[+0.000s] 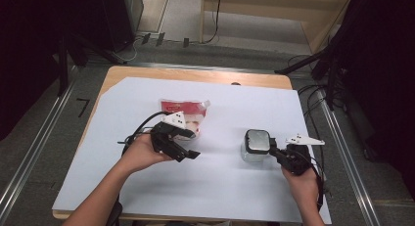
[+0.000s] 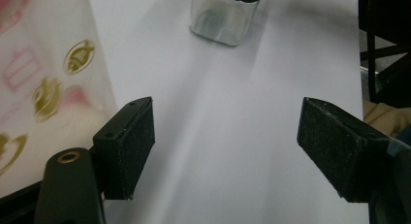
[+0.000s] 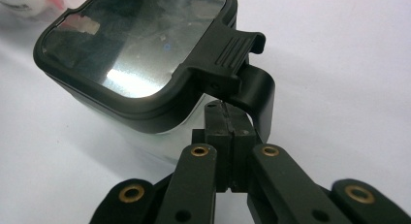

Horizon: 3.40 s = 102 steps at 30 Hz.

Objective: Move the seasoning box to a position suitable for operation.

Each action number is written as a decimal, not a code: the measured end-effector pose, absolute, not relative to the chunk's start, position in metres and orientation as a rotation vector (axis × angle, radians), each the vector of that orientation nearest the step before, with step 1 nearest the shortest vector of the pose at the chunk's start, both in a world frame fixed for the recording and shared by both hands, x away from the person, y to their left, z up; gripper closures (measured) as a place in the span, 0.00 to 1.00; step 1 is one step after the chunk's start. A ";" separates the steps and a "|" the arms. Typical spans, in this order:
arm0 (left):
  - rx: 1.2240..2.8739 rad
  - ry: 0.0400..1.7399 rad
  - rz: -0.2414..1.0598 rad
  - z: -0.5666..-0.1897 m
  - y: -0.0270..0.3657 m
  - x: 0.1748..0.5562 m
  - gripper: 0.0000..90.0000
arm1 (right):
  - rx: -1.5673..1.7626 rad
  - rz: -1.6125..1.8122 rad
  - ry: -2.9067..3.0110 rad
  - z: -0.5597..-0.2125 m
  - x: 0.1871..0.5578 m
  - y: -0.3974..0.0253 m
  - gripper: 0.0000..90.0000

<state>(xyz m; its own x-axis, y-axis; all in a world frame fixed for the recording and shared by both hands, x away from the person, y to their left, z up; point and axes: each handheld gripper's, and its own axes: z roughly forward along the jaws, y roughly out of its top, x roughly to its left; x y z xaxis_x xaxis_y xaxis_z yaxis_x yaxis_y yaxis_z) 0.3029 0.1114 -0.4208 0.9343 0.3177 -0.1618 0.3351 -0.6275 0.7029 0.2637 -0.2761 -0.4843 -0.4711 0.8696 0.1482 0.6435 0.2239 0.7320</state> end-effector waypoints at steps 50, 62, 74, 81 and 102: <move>2.337 0.302 -0.120 -0.461 -0.035 0.349 0.16 | 1.492 1.132 2.168 -0.473 0.280 -0.300 1.00; 2.328 0.254 -0.135 -0.470 -0.048 0.357 0.19 | 1.493 1.127 2.168 -0.474 0.280 -0.299 1.00; 2.349 0.231 -0.096 -0.466 -0.048 0.355 0.20 | 1.487 1.115 2.172 -0.475 0.280 -0.298 1.00; 2.359 0.235 -0.094 -0.465 -0.048 0.354 0.20 | 1.483 1.114 2.178 -0.475 0.280 -0.296 1.00; 2.395 0.204 -0.071 -0.459 -0.049 0.354 0.20 | 1.474 1.112 2.190 -0.475 0.280 -0.295 1.00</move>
<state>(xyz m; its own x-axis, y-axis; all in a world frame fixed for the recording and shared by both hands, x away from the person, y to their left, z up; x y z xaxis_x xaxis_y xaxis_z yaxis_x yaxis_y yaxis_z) 0.3537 -0.0494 -0.4591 0.9859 0.1274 -0.1080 0.1669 -0.7281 0.6649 0.2799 -0.2947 -0.4753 -0.4425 0.8779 0.1829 0.6656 0.1849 0.7230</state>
